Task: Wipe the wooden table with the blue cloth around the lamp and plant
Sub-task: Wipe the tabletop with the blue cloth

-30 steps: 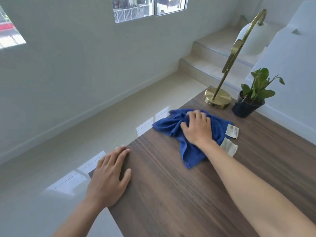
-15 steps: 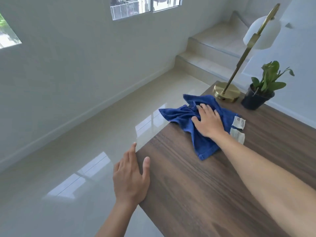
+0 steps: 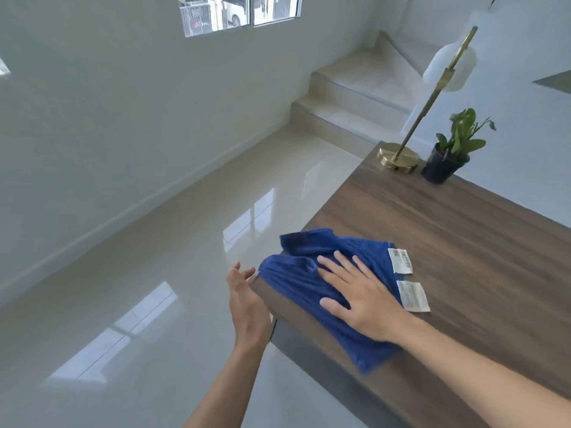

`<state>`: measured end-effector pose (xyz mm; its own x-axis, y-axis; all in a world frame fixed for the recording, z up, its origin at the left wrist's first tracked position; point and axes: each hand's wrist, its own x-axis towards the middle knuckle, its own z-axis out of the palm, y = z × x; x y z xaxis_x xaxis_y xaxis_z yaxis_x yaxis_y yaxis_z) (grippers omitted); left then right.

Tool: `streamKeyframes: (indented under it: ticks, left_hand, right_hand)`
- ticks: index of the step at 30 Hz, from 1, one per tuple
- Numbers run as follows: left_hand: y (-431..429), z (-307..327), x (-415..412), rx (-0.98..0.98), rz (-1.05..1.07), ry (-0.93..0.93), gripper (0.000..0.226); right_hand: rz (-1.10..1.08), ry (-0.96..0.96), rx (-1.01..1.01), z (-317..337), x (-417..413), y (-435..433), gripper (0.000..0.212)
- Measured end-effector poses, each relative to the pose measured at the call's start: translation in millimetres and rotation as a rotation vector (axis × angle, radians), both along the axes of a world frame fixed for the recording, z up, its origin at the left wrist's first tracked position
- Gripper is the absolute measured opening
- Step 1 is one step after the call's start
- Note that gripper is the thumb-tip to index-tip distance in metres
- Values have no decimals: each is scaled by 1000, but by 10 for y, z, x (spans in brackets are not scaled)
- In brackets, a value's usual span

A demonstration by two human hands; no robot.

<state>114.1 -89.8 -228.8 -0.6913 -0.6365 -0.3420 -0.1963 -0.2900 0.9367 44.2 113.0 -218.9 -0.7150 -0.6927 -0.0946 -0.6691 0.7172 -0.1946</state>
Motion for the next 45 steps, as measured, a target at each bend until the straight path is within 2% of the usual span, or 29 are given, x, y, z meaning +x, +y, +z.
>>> streamKeyframes:
  ticks: [1,3,5,7,9,11,14,16,18,20,22,24,25,27,29,32,38,42,45]
  left_hand:
    - [-56,15,29,63,-7,14,56]
    - [-147,47,51,119,-24,27,51]
    - [-247,92,69,107,-31,27,51]
    - [-363,96,98,79,-34,15,53]
    - [-495,72,121,71,-22,-13,55]
    - [-615,25,129,44,-6,-43,56]
    - [-672,-11,80,-12,-35,-83,60]
    - [-622,1,30,-38,-96,-95,62]
    - [-542,34,12,-63,-169,-81,62]
    - [-458,63,31,-97,-262,-52,55]
    - [-400,95,67,-155,-344,-43,46]
    - [-383,93,80,-262,-381,-37,48]
    - [-394,73,75,-352,-381,-36,52]
    - [-414,15,37,-624,-383,-66,65]
    - [-431,-18,-34,-878,-409,-97,75]
    - [-345,35,-190,-1024,-459,-68,76]
    - [-5,21,-344,-1074,-614,-23,77]
    - [-64,-17,-300,-1064,-645,7,81]
    - [-92,-19,-273,-1050,-649,9,85]
  right_hand:
    - [-37,-10,32,6,-135,109,76]
    - [-250,-16,57,-20,-491,92,79]
    - [-559,6,78,-75,-737,-273,72]
    - [-761,13,86,-110,-716,-827,72]
    - [-712,44,57,-140,-376,-1267,73]
    - [-517,78,21,-166,195,-1417,71]
    - [-285,135,10,-179,870,-1072,56]
    - [-221,77,-63,-158,927,-587,49]
    - [-273,0,-134,-99,771,-82,52]
    - [-419,-3,-132,-74,514,291,58]
    - [-665,4,-32,-98,177,348,53]
    - [-890,-17,134,-80,-55,26,51]
    - [-923,-35,184,-56,-94,-217,51]
    - [-806,18,228,-77,5,-648,53]
    - [-564,74,200,-92,335,-867,59]
    - [-342,9,59,-8,836,-472,62]
    - [-373,-34,-41,22,1181,993,53]
    - [-426,-34,-8,-27,713,1334,58]
    - [-673,-2,13,-68,32,1585,59]
